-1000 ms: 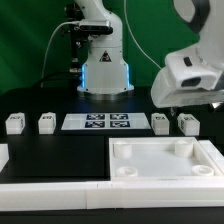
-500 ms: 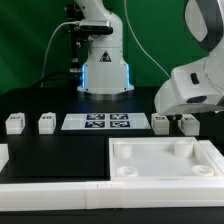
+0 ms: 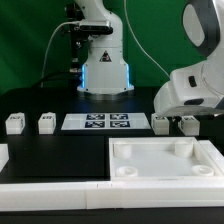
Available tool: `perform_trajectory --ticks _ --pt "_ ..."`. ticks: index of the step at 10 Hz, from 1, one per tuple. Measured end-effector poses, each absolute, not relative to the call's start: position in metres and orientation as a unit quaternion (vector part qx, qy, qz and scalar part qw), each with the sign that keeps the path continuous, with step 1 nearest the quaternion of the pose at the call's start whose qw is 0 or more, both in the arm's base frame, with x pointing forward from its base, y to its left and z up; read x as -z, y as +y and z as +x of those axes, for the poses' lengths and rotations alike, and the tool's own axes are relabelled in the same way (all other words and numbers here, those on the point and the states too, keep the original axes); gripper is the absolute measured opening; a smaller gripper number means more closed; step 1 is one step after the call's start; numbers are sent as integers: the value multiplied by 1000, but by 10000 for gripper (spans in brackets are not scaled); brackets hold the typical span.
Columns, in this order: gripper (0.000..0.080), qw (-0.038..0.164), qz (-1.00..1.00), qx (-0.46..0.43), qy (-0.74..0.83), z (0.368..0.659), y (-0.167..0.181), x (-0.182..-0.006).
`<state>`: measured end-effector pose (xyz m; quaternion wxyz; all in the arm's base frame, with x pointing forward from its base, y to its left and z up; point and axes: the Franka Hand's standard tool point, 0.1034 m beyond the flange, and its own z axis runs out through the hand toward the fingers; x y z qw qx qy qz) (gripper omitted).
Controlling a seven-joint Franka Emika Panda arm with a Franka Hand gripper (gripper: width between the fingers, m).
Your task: Assemble one leg
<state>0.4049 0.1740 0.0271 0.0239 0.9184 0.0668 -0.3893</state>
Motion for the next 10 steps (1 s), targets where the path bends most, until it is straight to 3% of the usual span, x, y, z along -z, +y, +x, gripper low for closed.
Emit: perform_trajectory --ticks 4,10 --pt "649 33 878 472 70 394 172 -20" --pt "649 29 885 460 69 396 174 -9"
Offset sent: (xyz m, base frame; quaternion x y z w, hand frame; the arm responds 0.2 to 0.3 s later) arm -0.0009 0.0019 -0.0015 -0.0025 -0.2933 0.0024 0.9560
